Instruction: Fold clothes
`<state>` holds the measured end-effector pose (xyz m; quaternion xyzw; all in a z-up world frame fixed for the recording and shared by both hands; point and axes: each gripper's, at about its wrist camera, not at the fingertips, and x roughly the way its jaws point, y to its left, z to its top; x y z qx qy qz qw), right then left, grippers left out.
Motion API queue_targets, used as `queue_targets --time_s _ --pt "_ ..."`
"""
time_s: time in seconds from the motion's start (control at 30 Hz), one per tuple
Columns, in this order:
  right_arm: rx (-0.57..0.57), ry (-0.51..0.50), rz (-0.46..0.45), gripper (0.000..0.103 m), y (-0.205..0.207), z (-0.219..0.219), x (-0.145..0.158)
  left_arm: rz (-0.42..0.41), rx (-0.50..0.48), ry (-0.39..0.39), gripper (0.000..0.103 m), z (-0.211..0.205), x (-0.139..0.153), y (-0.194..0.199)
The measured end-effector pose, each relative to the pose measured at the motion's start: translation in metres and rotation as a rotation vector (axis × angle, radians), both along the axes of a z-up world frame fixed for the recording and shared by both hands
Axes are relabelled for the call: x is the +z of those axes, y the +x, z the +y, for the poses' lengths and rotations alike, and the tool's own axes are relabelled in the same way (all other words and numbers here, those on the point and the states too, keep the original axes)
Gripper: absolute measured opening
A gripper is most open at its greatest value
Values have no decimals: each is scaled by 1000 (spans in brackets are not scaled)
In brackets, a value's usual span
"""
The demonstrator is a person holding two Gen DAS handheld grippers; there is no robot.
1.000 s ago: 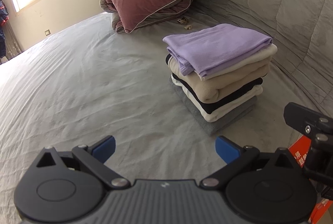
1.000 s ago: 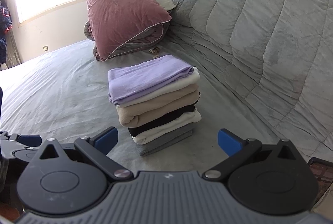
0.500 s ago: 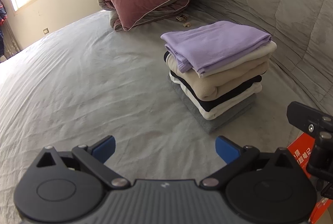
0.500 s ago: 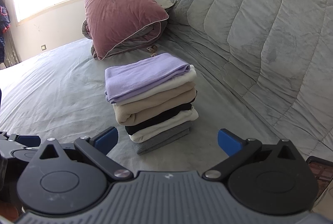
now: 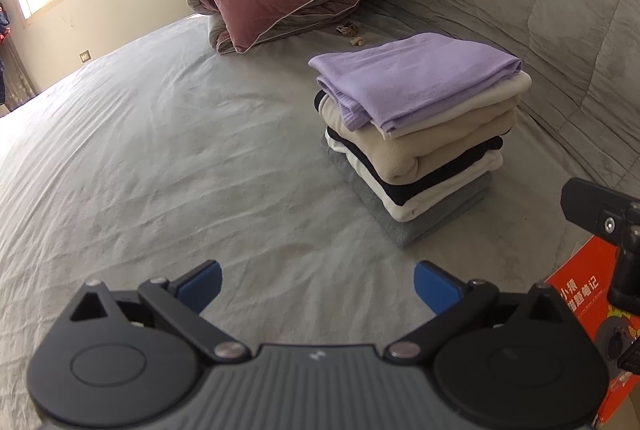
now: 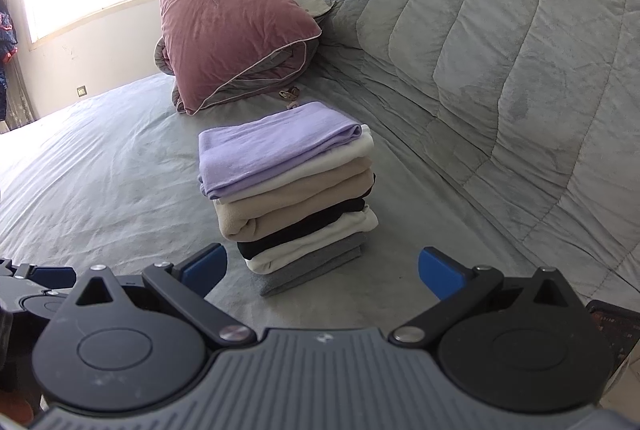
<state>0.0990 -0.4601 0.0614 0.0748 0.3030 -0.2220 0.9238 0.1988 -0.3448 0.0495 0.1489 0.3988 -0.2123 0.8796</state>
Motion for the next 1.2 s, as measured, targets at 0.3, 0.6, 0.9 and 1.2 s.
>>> queue_targets --time_s 0.3,0.6,0.9,1.2 --pt "11 -62 -8 103 -13 17 22 -3 -26 -33 102 12 14 -14" --pt "22 -88 -36 103 -37 56 39 -52 -56 -56 102 45 29 -47" --pt "32 -88 -62 103 -65 99 46 -96 -58 -100 102 92 39 -76" --pt "32 -62 -80 103 -94 136 35 -32 -64 -158 102 128 26 -96"
